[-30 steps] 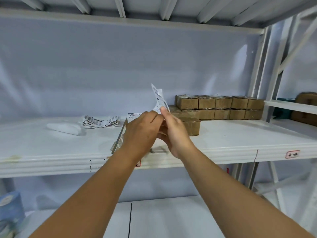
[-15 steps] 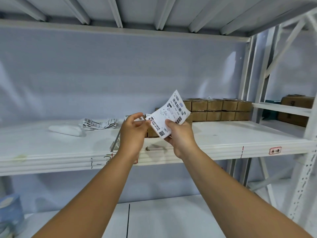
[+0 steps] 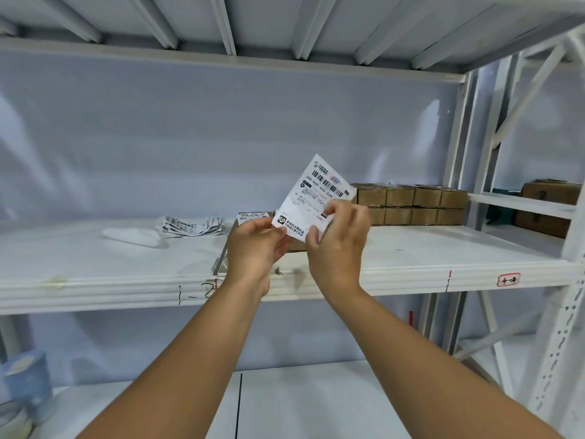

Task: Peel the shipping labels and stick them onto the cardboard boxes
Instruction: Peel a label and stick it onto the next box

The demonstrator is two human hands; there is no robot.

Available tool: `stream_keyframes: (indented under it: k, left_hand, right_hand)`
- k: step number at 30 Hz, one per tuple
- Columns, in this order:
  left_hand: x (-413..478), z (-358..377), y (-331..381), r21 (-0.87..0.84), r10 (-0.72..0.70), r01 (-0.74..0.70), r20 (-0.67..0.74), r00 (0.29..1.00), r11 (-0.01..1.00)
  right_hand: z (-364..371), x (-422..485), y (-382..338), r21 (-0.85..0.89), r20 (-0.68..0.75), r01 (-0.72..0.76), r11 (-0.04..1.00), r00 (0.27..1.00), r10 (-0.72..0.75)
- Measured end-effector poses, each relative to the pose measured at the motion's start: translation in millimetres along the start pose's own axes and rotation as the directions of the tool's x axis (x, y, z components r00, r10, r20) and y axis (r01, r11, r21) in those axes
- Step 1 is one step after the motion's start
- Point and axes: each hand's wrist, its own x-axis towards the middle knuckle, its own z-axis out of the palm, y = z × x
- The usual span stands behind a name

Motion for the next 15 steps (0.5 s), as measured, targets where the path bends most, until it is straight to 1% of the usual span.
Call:
stream_keyframes:
  k: [1,2,3,4,5,6,7,8,10,15]
  left_hand:
    - [-2,1,-1,0.037,0.043,-0.043,0.004,0.999,0.998]
    - [-4,1,-1,0.069,0.080,-0.081,0.016,0.997,0.994]
    - [-6,2,-2,0.093,0.111,-0.114,0.032,0.993,0.989]
    - [-8,2,-2,0.109,0.135,-0.140,0.052,0.990,0.984]
    - [-10,3,-3,0.118,0.152,-0.159,0.072,0.986,0.980]
    - [-11,4,-3,0.123,0.166,-0.176,0.088,0.982,0.977]
    - [-12,4,-3,0.128,0.182,-0.194,0.097,0.978,0.973]
    - [-12,4,-3,0.132,0.199,-0.211,0.099,0.975,0.969]
    - [-13,5,-2,0.110,0.224,-0.234,0.098,0.970,0.966]
    - [-20,7,2,-0.035,0.202,-0.200,0.056,0.978,0.979]
  right_hand:
    - [1,0,0,-0.002,0.031,0.057,0.998,0.998,-0.057]
    - [2,0,-1,0.015,0.071,0.070,0.997,0.995,-0.071]
    - [3,1,-2,0.054,0.127,0.038,0.998,0.991,-0.045]
    - [2,4,-4,0.118,0.203,-0.041,0.992,0.979,0.016]
    - [0,6,-6,0.188,0.294,-0.154,0.970,0.951,0.094]
    - [-3,9,-9,0.245,0.375,-0.265,0.933,0.913,0.161]
    - [-6,10,-12,0.282,0.430,-0.347,0.895,0.879,0.205]
    - [-9,11,-15,0.302,0.457,-0.386,0.872,0.861,0.223]
    - [-13,10,-19,0.325,0.468,-0.387,0.863,0.859,0.209]
    - [-14,10,-26,0.336,0.460,-0.393,0.856,0.862,0.216]
